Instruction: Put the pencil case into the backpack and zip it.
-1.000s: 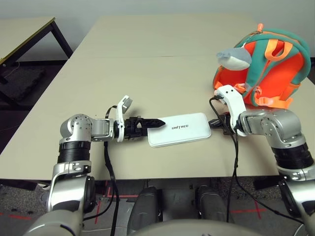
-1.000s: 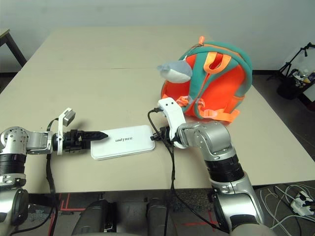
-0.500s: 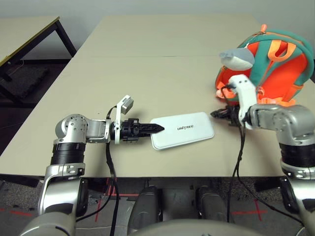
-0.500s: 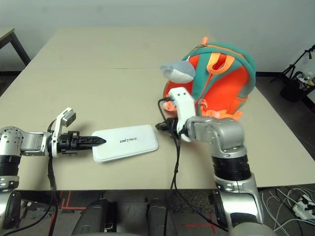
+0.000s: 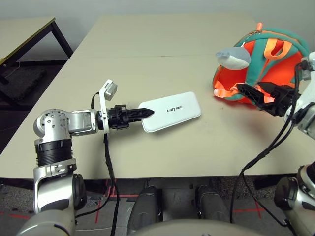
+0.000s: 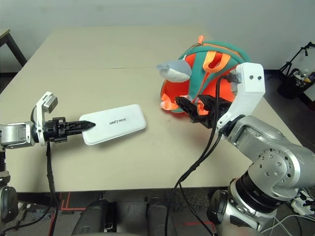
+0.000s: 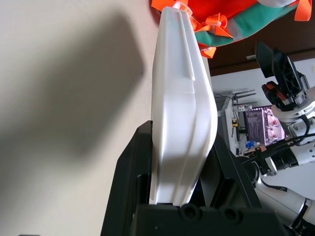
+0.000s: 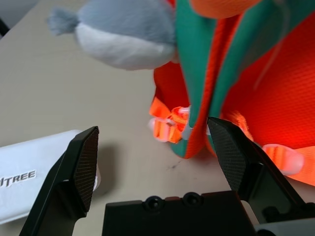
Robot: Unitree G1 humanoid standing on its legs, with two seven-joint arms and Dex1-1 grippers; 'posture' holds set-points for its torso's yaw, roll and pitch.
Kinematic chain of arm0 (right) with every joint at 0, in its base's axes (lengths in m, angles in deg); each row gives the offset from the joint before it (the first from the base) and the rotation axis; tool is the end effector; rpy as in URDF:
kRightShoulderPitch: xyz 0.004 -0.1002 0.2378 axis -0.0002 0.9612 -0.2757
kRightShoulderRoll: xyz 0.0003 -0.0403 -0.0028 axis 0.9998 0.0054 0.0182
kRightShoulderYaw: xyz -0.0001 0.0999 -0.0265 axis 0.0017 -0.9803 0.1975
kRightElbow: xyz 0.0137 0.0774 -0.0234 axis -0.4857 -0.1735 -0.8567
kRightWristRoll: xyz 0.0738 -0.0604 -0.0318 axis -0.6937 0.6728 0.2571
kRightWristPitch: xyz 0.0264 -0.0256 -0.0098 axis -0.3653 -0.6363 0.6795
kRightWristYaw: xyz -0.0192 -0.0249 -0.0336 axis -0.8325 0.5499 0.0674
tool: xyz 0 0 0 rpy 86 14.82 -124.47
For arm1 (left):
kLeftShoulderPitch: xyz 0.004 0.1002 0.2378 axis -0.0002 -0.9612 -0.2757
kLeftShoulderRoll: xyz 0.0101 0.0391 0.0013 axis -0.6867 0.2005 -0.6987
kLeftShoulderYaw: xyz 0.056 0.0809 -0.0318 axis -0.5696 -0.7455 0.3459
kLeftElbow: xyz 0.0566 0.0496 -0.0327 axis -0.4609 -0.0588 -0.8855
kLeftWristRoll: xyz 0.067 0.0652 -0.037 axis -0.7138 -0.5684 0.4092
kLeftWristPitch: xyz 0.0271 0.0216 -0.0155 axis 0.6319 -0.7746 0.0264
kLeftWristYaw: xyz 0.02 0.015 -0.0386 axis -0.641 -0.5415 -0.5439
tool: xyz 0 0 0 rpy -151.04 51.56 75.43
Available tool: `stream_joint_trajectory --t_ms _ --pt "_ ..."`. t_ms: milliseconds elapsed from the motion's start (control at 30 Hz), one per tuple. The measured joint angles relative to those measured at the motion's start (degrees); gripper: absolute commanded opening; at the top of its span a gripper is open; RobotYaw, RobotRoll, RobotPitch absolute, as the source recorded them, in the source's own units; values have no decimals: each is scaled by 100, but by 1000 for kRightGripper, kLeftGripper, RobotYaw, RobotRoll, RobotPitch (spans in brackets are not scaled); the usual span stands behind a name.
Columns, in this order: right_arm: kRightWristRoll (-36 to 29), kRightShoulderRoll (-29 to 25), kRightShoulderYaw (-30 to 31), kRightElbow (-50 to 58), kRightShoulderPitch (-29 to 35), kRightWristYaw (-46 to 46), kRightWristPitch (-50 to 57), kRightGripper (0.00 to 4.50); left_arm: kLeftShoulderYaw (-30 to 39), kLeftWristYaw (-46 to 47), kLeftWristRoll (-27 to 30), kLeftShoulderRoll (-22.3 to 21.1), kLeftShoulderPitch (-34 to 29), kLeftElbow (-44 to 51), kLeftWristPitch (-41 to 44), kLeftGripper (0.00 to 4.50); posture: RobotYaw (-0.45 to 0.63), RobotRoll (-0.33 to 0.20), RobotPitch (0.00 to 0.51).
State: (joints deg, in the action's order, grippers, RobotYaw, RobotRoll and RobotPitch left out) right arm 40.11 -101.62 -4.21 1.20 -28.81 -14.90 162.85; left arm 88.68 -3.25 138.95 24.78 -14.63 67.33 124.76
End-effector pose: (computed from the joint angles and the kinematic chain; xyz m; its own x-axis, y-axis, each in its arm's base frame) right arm 0.1950 -0.2373 0.2260 0.9415 0.3009 -0.1521 -0.2794 0.9488 0.1476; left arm 0.2569 0.2439 0.1531 0.3948 -0.8840 -0.2502 0.3839 0.4062 -0.8292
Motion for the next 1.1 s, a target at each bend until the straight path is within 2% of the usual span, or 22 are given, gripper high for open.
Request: stream_joint_trajectory --t_ms 200,500,700,800,1100 --pt "282 -204 245 -624 72 -122 -843 4500 85 181 39 111 21 141 -1 1390 -16 0 99" --pt "946 -247 1336 -2046 35 -193 -2699 4500 394 605 293 301 -138 340 -7 1389 56 0 97" --pt "1311 -232 1757 -2969 -90 -208 -3622 4500 585 944 643 318 -251 515 -14 1389 78 0 98" --pt "1452 -249 1854 -3255 -179 -221 -3998 4005 612 1106 833 318 -337 563 -15 1389 74 0 98" --pt "1604 -302 1970 -3384 -209 -235 -4402 1169 600 1396 1395 254 -350 564 -16 1389 47 0 95"
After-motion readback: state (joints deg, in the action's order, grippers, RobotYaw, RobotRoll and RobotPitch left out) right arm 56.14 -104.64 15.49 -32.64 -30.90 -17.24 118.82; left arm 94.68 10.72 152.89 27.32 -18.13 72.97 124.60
